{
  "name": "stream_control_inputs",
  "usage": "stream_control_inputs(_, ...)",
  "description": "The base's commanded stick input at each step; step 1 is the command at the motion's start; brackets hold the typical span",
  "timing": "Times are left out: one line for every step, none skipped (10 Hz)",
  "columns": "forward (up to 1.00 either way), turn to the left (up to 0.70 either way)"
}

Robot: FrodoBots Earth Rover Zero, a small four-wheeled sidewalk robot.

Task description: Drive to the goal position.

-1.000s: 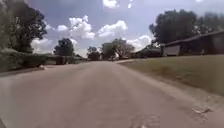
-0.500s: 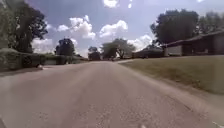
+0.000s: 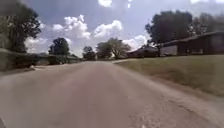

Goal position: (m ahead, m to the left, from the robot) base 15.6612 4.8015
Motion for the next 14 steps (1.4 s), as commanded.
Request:
stream_control_inputs(0.70,0.00)
stream_control_inputs(0.70,0.00)
stream_control_inputs(0.70,0.00)
stream_control_inputs(0.70,0.00)
stream_control_inputs(0.70,0.00)
stream_control_inputs(0.70,0.00)
stream_control_inputs(0.70,0.00)
stream_control_inputs(0.70,0.00)
stream_control_inputs(0.70,0.00)
stream_control_inputs(0.70,0.00)
stream_control_inputs(0.70,0.00)
stream_control_inputs(0.70,0.00)
stream_control_inputs(0.70,0.00)
stream_control_inputs(0.70,0.00)
